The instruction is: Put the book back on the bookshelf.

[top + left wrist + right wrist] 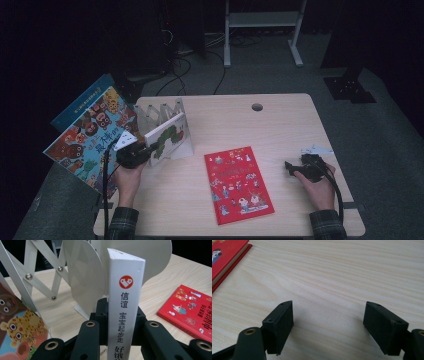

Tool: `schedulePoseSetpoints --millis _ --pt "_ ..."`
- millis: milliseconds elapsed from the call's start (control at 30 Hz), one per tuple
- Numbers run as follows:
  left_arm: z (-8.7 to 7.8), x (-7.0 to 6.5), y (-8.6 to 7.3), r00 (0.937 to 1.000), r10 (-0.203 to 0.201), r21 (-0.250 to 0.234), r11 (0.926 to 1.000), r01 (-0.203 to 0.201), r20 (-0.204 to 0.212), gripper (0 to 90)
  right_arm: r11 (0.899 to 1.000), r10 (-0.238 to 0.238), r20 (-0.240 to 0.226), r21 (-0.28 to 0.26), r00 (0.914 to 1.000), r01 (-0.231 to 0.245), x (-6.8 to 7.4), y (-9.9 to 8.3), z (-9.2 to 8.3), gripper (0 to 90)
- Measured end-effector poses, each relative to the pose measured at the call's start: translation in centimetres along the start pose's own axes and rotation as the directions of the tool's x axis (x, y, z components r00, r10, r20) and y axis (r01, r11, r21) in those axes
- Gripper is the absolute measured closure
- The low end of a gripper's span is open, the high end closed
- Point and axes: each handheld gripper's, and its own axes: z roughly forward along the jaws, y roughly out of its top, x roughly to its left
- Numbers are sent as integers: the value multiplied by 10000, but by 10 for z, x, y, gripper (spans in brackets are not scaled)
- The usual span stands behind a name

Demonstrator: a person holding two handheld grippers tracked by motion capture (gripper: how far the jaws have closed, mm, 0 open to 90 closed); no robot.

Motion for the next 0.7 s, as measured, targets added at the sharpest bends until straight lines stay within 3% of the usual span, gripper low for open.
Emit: schedulePoseSetpoints --millis 200,367,700 --pt "5 -3 -7 10000 12 513 9987 -11 -31 740 10000 -27 -58 -3 10000 27 1 0 0 231" --pt "12 -6 -13 9996 271 1172 9928 -265 -31 731 10000 -56 -76 0 10000 56 2 0 0 231" --pt "0 -2 -16 9994 -123 918 9957 94 311 656 10000 -69 -88 5 9999 69 2 0 0 231"
